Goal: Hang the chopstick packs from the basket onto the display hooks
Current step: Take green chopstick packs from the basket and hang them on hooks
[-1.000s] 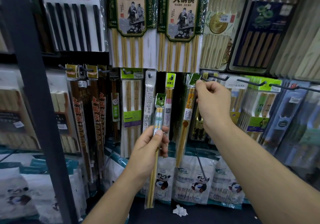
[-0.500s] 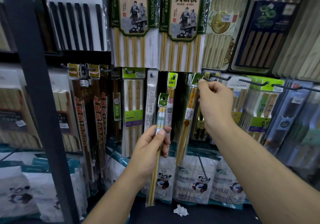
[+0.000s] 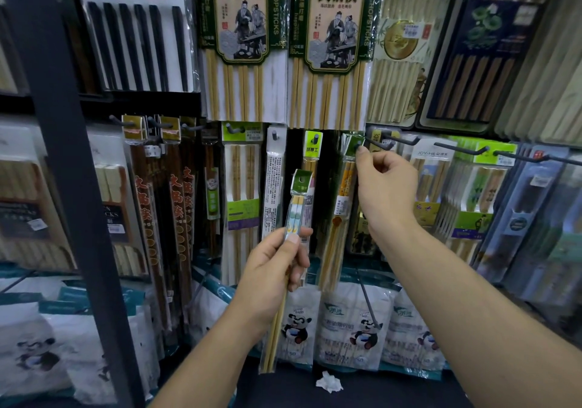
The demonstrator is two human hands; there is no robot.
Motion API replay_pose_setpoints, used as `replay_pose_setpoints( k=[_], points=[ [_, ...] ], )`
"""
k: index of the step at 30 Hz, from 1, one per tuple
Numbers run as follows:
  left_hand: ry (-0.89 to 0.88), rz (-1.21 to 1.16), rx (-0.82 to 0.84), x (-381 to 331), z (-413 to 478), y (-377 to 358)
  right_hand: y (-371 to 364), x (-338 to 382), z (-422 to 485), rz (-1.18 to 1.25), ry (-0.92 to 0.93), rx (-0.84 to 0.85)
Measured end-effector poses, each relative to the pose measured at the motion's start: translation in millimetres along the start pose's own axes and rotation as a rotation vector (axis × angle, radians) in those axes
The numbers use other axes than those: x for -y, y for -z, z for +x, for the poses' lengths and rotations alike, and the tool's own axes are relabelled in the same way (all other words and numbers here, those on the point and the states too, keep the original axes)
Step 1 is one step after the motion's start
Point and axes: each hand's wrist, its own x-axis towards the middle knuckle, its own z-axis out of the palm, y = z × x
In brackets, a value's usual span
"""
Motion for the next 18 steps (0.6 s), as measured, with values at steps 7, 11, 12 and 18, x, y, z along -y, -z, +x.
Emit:
replay_pose_setpoints(
  k=[7, 11, 12, 18],
  points=[
    [-0.009, 0.008, 0.012, -8, 3, -15, 22, 11, -25, 0.077, -0.031, 0.148],
    [-0.035, 0.005, 0.056, -16, 10, -33, 28, 25, -36, 0.128, 0.0, 0.333],
    [-0.047, 0.011, 0.057, -17, 11, -37, 29, 28, -35, 0.127, 0.008, 0.337],
    [-0.065, 0.059, 0.01, -19, 26, -52, 30, 32, -19, 0.168, -0.08, 0.251]
  ],
)
